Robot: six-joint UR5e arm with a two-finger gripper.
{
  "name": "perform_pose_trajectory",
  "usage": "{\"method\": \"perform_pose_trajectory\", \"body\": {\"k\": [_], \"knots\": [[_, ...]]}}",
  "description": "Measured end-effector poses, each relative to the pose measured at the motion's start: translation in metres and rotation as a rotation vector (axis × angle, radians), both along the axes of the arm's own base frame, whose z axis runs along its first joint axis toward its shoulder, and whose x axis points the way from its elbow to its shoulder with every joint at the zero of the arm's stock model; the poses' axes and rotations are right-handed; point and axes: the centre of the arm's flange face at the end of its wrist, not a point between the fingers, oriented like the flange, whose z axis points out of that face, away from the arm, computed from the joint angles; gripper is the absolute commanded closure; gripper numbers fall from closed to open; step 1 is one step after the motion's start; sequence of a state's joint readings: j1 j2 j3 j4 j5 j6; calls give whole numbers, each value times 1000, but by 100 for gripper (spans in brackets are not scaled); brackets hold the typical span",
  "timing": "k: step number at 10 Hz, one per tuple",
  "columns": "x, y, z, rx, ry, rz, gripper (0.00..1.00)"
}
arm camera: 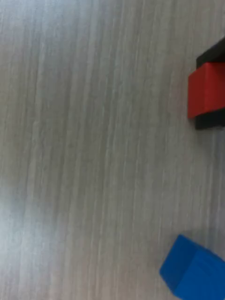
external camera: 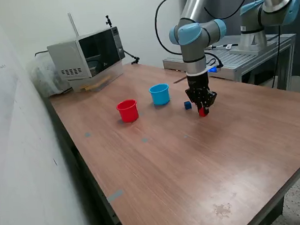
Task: Place red objects in the red bin, and blue objects in the blue bin.
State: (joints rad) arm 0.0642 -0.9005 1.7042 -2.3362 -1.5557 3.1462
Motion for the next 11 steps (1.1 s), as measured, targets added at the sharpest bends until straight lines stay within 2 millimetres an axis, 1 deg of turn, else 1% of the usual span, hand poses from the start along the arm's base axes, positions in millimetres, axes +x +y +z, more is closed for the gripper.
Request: {"method": "perform_pose_trajectory", "body": {"k": [3,4,5,7,8,9,10,11], "knots": [[1,0,0,0,-1,1,100],[0,-1,4,-1,6,2,100],[-1,-1,13,-1,20,3,100],[-11,0,46,-1,76,2,100],[-23,2,67,0,115,1,100],[-38,8,90,7,157,-5,100],[-56,23,114,28,204,-21,100],[-77,43,136,59,248,-45,100]]}}
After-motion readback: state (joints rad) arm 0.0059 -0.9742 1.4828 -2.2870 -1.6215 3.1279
